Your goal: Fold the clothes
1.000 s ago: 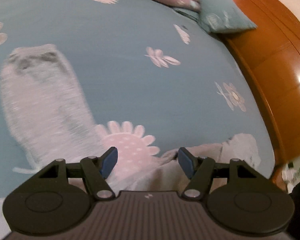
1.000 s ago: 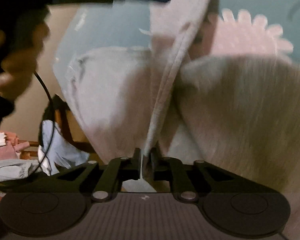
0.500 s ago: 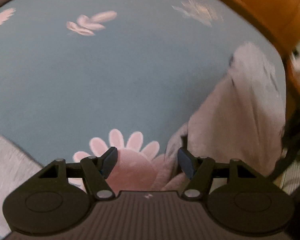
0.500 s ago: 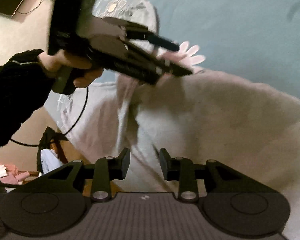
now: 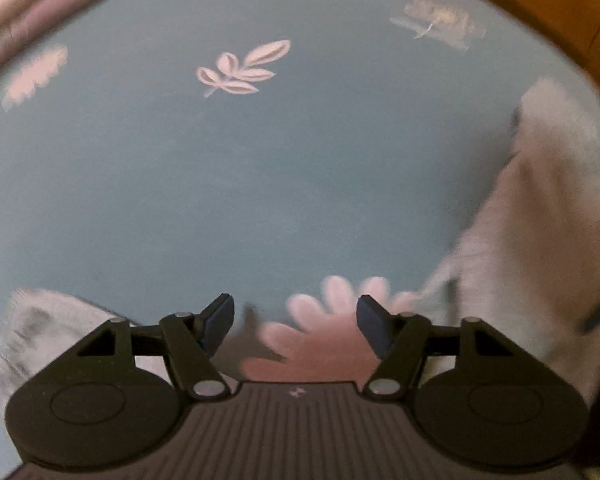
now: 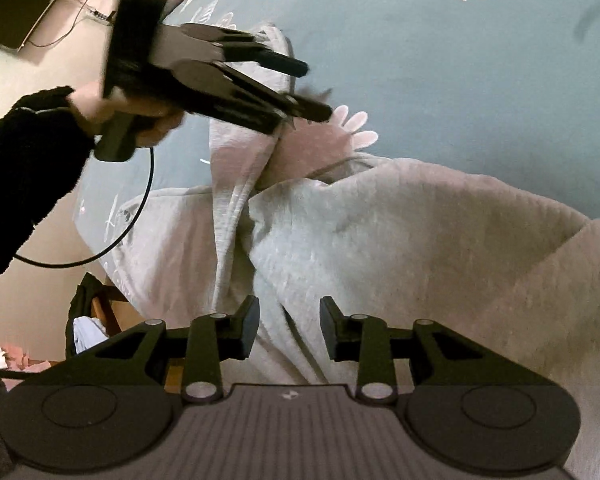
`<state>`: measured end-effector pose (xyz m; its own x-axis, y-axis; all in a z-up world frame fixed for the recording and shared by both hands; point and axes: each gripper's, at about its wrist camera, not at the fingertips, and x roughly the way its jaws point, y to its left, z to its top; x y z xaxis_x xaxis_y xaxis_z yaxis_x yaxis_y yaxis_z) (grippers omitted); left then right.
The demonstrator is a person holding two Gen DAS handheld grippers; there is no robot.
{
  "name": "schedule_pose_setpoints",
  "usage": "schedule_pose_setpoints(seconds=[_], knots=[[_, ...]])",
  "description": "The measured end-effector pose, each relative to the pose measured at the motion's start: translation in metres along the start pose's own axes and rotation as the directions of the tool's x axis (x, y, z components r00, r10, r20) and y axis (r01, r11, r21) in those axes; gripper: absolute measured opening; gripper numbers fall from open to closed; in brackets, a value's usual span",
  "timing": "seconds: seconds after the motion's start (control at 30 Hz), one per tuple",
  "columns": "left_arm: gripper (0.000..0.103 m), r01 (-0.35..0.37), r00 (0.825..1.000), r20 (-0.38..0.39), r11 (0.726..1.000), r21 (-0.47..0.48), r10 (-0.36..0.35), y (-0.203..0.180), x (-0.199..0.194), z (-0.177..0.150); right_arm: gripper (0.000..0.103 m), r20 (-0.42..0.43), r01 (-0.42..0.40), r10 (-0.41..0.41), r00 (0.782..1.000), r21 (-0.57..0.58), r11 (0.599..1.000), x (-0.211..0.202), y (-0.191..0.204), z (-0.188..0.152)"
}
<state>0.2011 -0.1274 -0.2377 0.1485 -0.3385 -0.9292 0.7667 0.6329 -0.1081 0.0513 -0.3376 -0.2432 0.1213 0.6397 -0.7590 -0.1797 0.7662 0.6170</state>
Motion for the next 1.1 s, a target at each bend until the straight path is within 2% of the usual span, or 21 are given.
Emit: schedule_pose_setpoints(seconds=[0.07,0.13,0.23,0.33,0.37,0.57,0.6,0.63,0.77,0.8,0.97,1.1], knots=[[0.069,0.071,0.997,-0.025,0.997,-0.021,-0.071,-0.002,0.001,-0.005,0.039,-0.002,-0.001,0.001,1.000,-0.001,1.000,0.002,0.000,0.001],[0.069,0.075,0.994,-0.086,0.996,0.043,-0.071,-0.015,0.011,-0.011,0.039,-0.003,0.002,-0.002,1.000,-0.008,1.000,0.004,0.002,0.003],[0.069,-0.016,0.990,-0.135,0.981,0.193,0.043,-0.033,0.020,-0.023,0.041,-0.002,0.003,-0.003,1.000,-0.024,1.000,0.004,0.005,0.006],[0.073,-0.133,0.982,-0.096,0.961,0.242,0.161,-0.031,0.013,-0.029,0.043,-0.004,0.006,-0.006,1.000,-0.026,1.000,0.002,0.005,0.008],[0.069,-0.171,0.978,-0.082,0.962,0.213,0.192,-0.026,0.009,-0.029,0.043,-0.004,0.006,-0.006,1.000,-0.025,1.000,0.002,0.004,0.008],[0.070,-0.072,0.996,-0.043,0.996,0.058,0.075,-0.005,-0.017,-0.024,0.043,-0.006,-0.003,0.003,1.000,-0.028,1.000,0.007,0.008,0.012],[0.071,-0.031,0.998,-0.060,0.997,0.077,0.035,-0.009,-0.016,-0.025,0.043,-0.008,-0.004,0.004,1.000,-0.033,0.999,0.009,0.010,0.013],[0.071,-0.020,0.996,-0.084,0.994,0.106,0.029,-0.013,-0.012,-0.027,0.043,-0.011,-0.005,0.005,1.000,-0.040,0.999,0.010,0.012,0.014],[0.073,-0.073,0.976,-0.177,0.957,0.279,0.126,-0.030,0.003,-0.045,0.044,-0.015,-0.005,0.004,1.000,-0.061,0.998,0.012,0.018,0.018],[0.074,-0.091,0.974,-0.174,0.952,0.292,0.146,-0.030,0.003,-0.048,0.045,-0.013,-0.003,0.002,1.000,-0.060,0.998,0.012,0.018,0.018],[0.071,-0.193,0.966,-0.131,0.960,0.202,0.222,-0.018,-0.012,-0.041,0.045,0.025,0.032,-0.031,0.999,-0.045,0.998,0.009,0.015,0.019],[0.071,-0.157,0.986,-0.029,0.972,0.173,0.164,-0.021,-0.025,-0.023,0.045,0.079,0.039,-0.036,0.996,-0.030,0.999,0.005,0.014,0.028]])
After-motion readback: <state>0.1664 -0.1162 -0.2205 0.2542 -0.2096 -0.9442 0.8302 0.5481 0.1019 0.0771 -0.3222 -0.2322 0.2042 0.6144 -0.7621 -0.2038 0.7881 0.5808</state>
